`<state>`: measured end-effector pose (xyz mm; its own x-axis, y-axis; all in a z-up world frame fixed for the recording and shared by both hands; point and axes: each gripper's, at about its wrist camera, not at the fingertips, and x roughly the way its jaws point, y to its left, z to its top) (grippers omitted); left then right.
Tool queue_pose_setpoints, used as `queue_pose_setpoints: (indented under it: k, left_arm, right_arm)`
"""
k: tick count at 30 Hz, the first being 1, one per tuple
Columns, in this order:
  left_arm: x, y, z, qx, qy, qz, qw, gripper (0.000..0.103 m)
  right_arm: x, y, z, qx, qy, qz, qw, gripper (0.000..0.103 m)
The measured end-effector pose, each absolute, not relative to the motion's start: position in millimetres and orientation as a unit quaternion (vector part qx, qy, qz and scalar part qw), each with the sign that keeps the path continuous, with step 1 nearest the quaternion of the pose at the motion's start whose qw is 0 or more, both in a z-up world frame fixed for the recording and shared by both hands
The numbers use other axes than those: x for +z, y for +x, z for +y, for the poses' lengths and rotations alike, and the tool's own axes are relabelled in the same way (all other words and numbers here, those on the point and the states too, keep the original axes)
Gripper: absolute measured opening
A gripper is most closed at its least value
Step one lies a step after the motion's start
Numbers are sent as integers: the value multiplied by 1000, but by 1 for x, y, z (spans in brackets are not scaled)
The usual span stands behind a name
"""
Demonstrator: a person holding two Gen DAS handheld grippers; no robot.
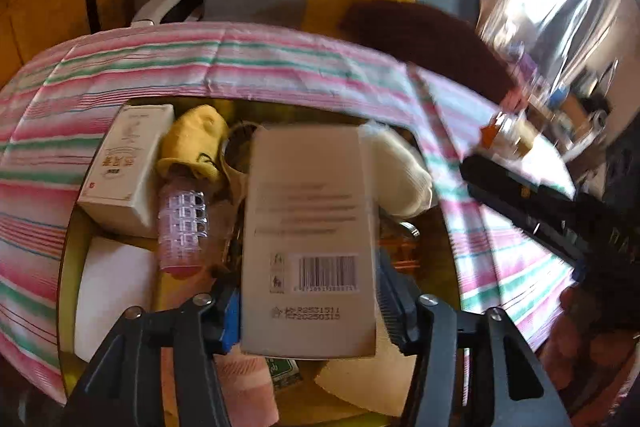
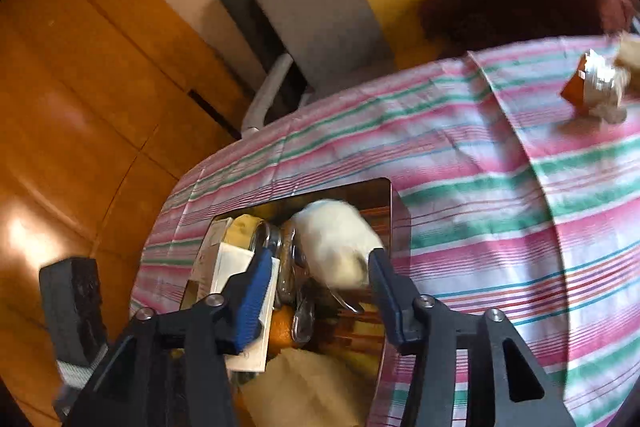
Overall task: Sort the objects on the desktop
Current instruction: 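Carry the cloth bag and white box into the gold tray and open both tools, then move both open tools from the gold tray back to the remaining items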
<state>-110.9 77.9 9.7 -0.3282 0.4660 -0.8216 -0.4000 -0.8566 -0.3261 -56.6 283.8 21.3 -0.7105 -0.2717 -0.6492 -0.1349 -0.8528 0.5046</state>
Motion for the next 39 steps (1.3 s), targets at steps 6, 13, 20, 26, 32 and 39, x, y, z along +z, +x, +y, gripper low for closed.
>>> queue_pose_setpoints:
  k: [6,13,20,26,32,39]
  left_arm:
    - [17,-110,54,831,-480,-104,261,57]
    - [-5,-112,86,807,-513,-28,290,50]
    - [4,-101,79,820,-509,5,260,54]
    - [11,-118,54,830,-506,-66,226,58]
    - [-12,-125,99,816,-521,24,249,51]
    - [7,-108,93,842,-499,50,199,55]
  right_arm:
    - [26,-44,287,-896,371,-242,34,52]
    - [19,-32,294,-887,374,-269,27,52]
    - [17,-14,304,-884,368,-285,27,52]
    - [17,-3,322,-882,356,-307,12,54]
    - [13,3,336,-879,355,-319,2,54]
    - [6,24,378,-877,341,-336,-30,55]
